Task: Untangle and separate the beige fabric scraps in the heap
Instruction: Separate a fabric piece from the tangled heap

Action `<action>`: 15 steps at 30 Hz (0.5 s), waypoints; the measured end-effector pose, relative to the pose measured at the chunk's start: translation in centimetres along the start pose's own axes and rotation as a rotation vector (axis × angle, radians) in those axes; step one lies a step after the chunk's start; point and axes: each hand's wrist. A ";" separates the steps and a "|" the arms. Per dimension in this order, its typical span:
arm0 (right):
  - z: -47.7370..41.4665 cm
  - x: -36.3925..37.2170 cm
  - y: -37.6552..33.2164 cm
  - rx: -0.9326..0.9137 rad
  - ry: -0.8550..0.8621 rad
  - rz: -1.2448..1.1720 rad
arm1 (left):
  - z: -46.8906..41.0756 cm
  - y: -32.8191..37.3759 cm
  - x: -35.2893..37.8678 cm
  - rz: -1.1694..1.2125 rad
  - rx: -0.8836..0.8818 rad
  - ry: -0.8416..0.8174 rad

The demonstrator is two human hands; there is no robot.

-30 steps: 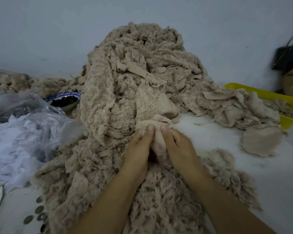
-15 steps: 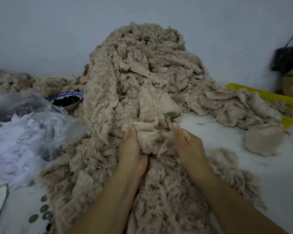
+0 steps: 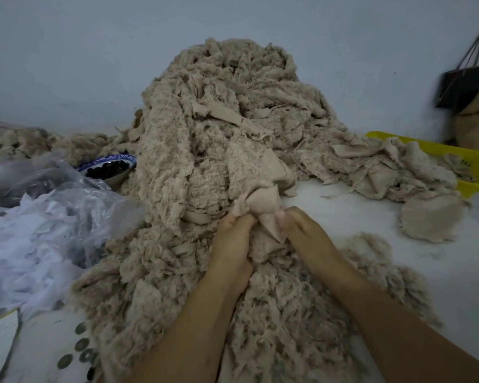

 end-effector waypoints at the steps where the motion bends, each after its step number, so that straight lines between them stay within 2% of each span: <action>1: -0.1 0.0 0.0 0.006 0.000 -0.001 | -0.1 0.0 0.1 -0.016 -0.006 -0.002; 5: -0.4 -0.3 0.3 0.037 0.026 -0.084 | -0.4 -0.2 0.4 -0.060 -0.018 0.033; 10: -0.5 0.0 0.3 0.051 0.044 -0.133 | -0.8 -0.5 0.3 0.000 -0.053 -0.040; 15: -0.3 -0.2 0.5 0.014 -0.009 -0.121 | -1.0 -0.3 -0.1 0.085 -0.115 0.081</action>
Point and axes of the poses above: each hand's wrist, its own z-axis away from the middle knuckle, its own x-axis out of the palm, y = z × x, and after that the axes turned 5 degrees about x, right-handed
